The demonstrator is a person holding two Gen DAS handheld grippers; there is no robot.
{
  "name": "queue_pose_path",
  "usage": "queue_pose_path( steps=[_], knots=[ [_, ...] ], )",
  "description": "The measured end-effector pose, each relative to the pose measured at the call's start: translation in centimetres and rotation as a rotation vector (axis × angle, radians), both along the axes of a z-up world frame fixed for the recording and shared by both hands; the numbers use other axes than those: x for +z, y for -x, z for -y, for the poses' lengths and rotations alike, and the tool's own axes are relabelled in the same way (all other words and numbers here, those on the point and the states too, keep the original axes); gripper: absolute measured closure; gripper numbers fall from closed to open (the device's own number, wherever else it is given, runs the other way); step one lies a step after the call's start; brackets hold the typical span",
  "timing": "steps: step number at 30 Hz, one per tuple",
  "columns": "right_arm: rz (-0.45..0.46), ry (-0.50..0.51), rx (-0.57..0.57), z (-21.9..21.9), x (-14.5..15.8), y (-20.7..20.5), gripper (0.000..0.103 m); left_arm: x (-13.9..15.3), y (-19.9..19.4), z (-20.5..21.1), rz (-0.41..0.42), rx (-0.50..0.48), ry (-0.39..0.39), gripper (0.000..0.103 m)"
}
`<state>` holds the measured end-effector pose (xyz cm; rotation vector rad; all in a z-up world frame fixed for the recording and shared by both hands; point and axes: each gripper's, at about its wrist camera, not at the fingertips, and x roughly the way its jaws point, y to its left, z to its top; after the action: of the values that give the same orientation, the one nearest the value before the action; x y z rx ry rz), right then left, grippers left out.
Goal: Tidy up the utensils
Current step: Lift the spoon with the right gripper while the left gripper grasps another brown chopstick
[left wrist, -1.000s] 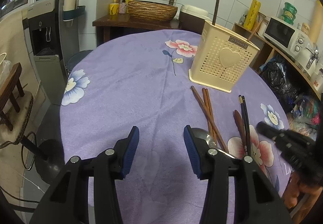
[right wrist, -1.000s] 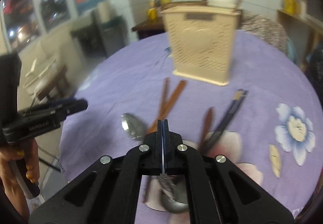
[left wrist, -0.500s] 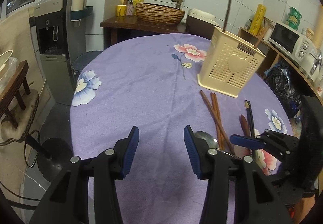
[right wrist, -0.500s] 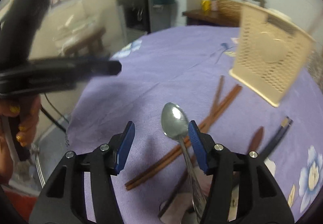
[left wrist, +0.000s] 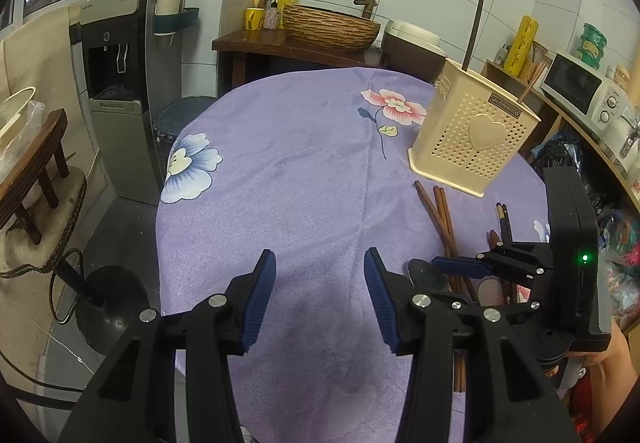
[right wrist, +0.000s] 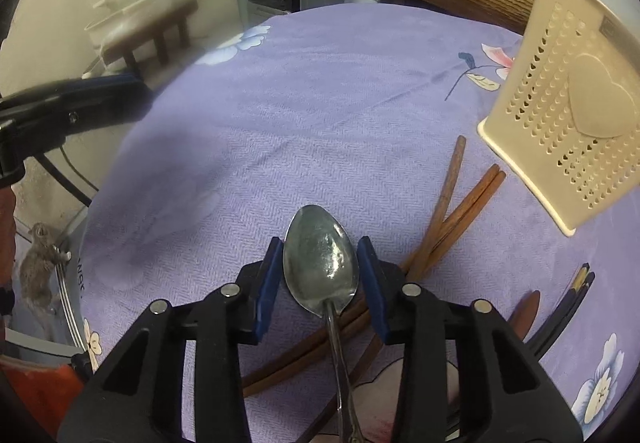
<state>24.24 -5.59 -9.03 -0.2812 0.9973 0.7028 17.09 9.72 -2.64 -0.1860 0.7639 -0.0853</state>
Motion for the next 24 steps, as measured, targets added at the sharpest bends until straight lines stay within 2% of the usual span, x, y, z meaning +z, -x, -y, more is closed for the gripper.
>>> queue_pose_path(
  steps=[3, 6, 8, 13, 19, 24],
  knots=[
    [-0.003, -0.061, -0.071, 0.6, 1.0, -0.4, 0.064, -0.1, -0.2, 0.4, -0.006, -0.005, -0.006, 0.057],
    [-0.005, -0.146, -0.225, 3.5, 3.1, -1.0, 0.064, -0.4, -0.5, 1.1, -0.017, -0.023, -0.011, 0.057],
    [0.002, -0.223, -0.352, 6.8, 4.9, -1.0, 0.064, -0.7, -0.9, 1.8, -0.028, -0.043, -0.016, 0.057],
    [0.086, -0.294, -0.592, 13.9, 7.7, 0.7, 0.065, -1.3, -2.9, 4.7, -0.061, -0.116, -0.002, 0.057],
    [0.099, -0.328, -0.702, 17.6, 7.8, 1.7, 0.066, -1.7, -7.3, 8.9, -0.101, -0.180, 0.002, 0.057],
    [0.125, -0.351, -0.716, 18.1, 8.5, 2.9, 0.066, -2.0, -11.4, 10.8, -0.144, -0.156, 0.015, 0.063]
  ],
)
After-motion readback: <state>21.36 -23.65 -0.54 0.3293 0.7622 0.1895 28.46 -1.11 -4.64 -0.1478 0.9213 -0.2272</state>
